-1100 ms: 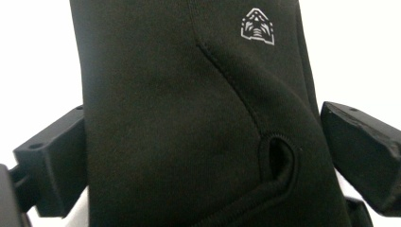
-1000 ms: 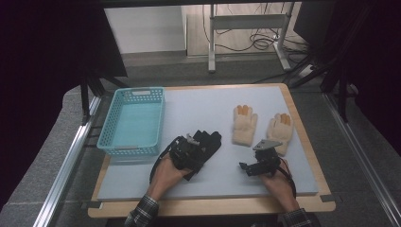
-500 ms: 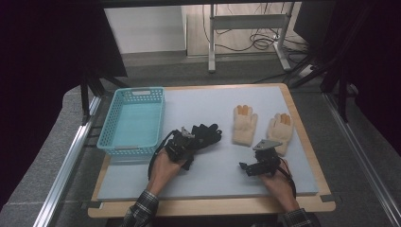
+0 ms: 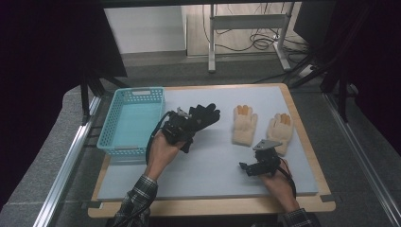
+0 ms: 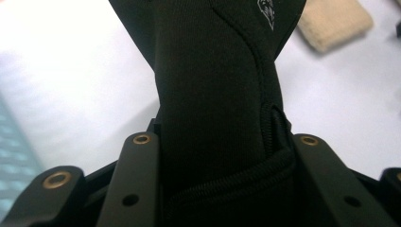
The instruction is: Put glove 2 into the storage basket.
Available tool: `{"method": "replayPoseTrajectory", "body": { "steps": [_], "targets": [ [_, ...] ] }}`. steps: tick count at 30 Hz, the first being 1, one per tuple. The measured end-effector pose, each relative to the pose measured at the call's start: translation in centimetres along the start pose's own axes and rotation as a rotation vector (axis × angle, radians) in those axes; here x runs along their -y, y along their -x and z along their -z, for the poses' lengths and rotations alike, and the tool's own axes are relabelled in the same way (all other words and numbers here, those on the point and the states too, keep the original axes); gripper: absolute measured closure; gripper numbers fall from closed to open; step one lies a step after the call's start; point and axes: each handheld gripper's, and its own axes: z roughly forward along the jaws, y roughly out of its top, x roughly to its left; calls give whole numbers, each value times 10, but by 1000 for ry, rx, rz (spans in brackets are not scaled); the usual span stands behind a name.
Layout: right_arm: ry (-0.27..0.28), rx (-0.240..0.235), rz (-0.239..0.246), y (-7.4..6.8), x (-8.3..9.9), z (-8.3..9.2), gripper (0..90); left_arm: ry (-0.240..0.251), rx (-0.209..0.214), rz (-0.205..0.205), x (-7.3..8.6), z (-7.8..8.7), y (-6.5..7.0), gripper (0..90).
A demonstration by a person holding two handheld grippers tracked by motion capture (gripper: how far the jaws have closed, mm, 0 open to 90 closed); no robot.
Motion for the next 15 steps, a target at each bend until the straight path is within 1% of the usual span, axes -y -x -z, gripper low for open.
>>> {"method": "replayPoseTrajectory", "body": {
  "steps": [4, 8, 13, 15],
  "targets": [
    [0, 0, 0, 0, 0, 0, 68, 6, -34, 22, -7, 11, -12, 613],
    [0, 0, 0, 0, 0, 0, 68, 9, -67, 54, -10, 23, -30, 608],
    [0, 0, 0, 0, 0, 0, 68, 1, -123, 116, -5, 35, -60, 604],
    [0, -1, 0, 0, 0, 0, 68, -4, -148, 153, 0, 39, -74, 603]
  ]
}}
